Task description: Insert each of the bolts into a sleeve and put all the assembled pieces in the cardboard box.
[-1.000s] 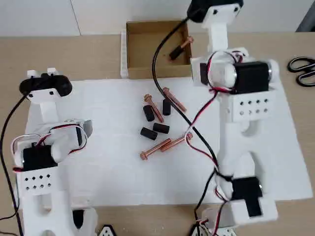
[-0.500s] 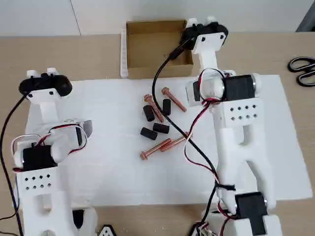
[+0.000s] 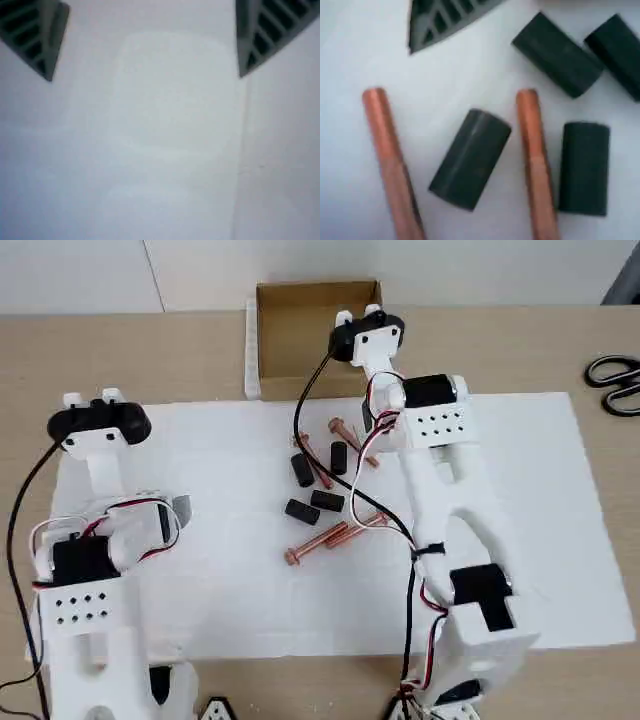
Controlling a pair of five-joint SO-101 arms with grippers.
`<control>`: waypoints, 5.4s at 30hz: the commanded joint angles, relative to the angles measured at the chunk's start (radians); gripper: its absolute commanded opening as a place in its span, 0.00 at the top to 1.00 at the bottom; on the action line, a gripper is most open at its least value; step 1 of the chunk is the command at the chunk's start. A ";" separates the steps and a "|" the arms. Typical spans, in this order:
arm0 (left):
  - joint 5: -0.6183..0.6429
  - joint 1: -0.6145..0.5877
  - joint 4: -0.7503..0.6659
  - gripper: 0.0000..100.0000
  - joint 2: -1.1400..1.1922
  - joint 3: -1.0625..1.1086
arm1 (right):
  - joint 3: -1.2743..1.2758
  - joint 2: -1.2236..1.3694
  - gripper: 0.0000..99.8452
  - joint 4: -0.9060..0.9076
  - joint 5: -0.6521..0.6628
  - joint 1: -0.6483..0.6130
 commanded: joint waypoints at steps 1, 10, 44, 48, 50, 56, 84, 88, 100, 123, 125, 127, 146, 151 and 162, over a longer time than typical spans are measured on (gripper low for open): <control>-0.006 0.002 -0.003 0.77 -0.020 -0.007 | -0.002 0.018 0.79 -0.031 -0.032 -0.041; -0.006 0.002 -0.002 0.77 -0.020 -0.007 | -0.002 0.038 0.79 -0.054 -0.423 -0.110; -0.006 0.003 0.003 0.77 -0.018 -0.005 | 0.000 0.268 0.79 -0.285 -0.519 -0.157; -0.006 0.003 0.003 0.77 -0.018 -0.005 | 0.000 0.295 0.79 -0.305 -0.519 -0.156; -0.006 0.003 0.003 0.77 -0.017 -0.005 | 0.000 0.303 0.79 -0.306 -0.519 -0.154; -0.006 0.003 -0.005 0.77 -0.020 0.008 | 0.000 0.306 0.79 -0.306 -0.519 -0.127; -0.008 0.003 -0.005 0.77 -0.020 0.024 | -0.002 0.248 0.96 -0.257 -0.517 -0.122; -0.008 0.003 -0.005 0.77 -0.020 0.024 | -0.002 0.127 0.96 -0.179 -0.516 -0.120; -0.008 0.003 -0.005 0.77 -0.020 0.021 | 0.003 -0.131 0.96 0.071 -0.497 0.039; -0.008 0.003 -0.003 0.77 -0.020 0.025 | 0.052 0.093 0.93 0.105 -0.272 0.216; -0.008 0.003 -0.003 0.77 -0.020 0.025 | 0.052 0.093 0.90 0.116 -0.272 0.213; -0.008 0.003 -0.003 0.77 -0.020 0.025 | 0.052 0.093 0.89 0.125 -0.272 0.211; -0.008 0.003 -0.002 0.77 -0.020 0.025 | 0.069 0.108 0.88 0.107 -0.273 0.208; -0.008 0.003 -0.002 0.77 -0.020 0.025 | 0.068 0.113 0.83 0.111 -0.272 0.154; -0.008 0.003 0.003 0.77 -0.020 0.027 | 0.020 0.125 0.83 0.084 -0.273 0.139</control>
